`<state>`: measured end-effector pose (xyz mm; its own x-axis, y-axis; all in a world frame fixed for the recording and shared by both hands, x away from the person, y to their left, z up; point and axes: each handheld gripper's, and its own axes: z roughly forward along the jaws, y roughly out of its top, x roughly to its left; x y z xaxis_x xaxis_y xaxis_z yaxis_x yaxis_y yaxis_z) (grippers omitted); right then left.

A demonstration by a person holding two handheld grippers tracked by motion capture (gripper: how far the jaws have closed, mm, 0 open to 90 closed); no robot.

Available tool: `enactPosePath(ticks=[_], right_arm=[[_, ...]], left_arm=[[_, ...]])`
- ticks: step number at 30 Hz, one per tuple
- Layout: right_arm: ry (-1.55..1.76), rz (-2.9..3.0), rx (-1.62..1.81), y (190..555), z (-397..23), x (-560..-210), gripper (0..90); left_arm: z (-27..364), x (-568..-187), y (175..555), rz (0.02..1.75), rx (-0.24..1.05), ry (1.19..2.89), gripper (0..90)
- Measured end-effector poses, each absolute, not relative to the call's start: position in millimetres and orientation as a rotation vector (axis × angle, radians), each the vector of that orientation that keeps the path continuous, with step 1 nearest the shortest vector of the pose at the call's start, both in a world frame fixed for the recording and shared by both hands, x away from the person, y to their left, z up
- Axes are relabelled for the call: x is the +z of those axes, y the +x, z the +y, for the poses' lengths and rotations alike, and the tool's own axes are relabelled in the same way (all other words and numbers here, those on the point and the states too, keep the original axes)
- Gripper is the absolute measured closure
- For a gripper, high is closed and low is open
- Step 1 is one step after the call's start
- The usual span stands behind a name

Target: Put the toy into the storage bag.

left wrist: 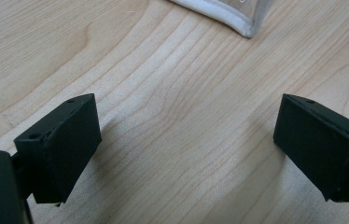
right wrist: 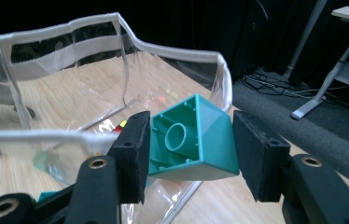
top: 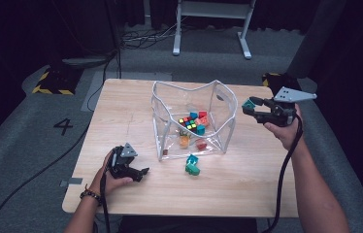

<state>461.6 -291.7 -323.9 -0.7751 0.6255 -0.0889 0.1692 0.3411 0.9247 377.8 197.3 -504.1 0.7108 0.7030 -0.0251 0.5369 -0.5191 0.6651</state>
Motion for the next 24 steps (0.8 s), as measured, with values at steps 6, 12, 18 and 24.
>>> enactPosePath(ticks=[6, 12, 18, 24], right_arm=[[0.67, 2.189, 1.39, 478, -278, -305, 49.2], [0.645, 2.24, 1.375, 498, -261, -295, 49.2], [0.613, 2.333, 1.33, 524, -238, -295, 49.2], [0.569, 2.411, 1.293, 538, -218, -297, 49.2]], left_arm=[[197, -504, 378, 0.938, 0.325, 2.252, 7.6], [197, -504, 378, 0.938, 0.325, 2.252, 7.6], [197, -504, 378, 0.938, 0.325, 2.252, 7.6], [197, -504, 378, 0.938, 0.325, 2.252, 7.6]])
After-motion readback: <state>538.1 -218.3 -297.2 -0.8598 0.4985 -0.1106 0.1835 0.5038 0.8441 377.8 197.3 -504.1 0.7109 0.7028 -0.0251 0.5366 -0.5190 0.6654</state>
